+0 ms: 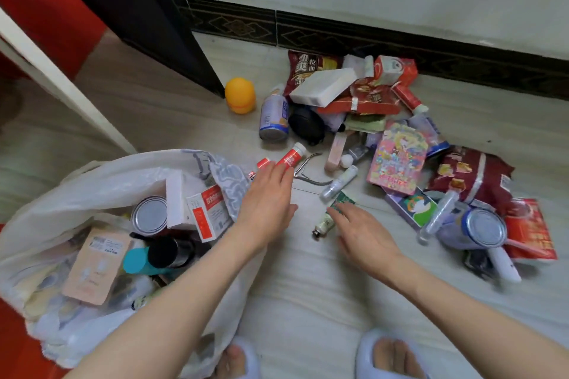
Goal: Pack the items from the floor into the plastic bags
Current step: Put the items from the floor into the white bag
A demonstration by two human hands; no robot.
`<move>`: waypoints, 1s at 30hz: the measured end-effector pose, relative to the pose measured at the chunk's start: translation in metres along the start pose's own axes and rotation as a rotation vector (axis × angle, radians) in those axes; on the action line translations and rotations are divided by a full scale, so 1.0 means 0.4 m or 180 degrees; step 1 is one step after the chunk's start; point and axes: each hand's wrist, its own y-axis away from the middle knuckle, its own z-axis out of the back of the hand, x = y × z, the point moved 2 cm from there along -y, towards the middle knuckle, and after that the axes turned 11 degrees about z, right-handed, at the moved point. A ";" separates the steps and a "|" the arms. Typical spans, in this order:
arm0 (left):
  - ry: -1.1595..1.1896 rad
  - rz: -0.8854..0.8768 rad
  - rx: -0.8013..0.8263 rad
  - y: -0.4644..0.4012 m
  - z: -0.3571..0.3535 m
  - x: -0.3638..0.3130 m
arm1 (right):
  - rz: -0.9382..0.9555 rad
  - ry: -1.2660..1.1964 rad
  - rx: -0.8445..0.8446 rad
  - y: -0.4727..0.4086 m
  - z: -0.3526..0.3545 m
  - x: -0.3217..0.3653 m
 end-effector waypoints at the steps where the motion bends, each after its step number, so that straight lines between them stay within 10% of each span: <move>1: -0.0119 0.0085 0.0053 -0.029 -0.002 0.010 | 0.0039 0.0032 0.0025 -0.012 -0.012 -0.011; 14: -0.0179 0.0527 0.0124 -0.047 -0.078 0.089 | -0.0003 0.0633 0.0188 -0.053 -0.070 -0.086; 22: 0.1088 0.0335 -0.0737 0.030 0.021 0.067 | -0.1007 -0.1531 -0.0398 -0.002 0.028 0.026; 30: 0.1528 0.1150 -0.1463 0.232 0.214 0.205 | -0.0251 -0.2151 -0.0781 -0.051 0.210 0.252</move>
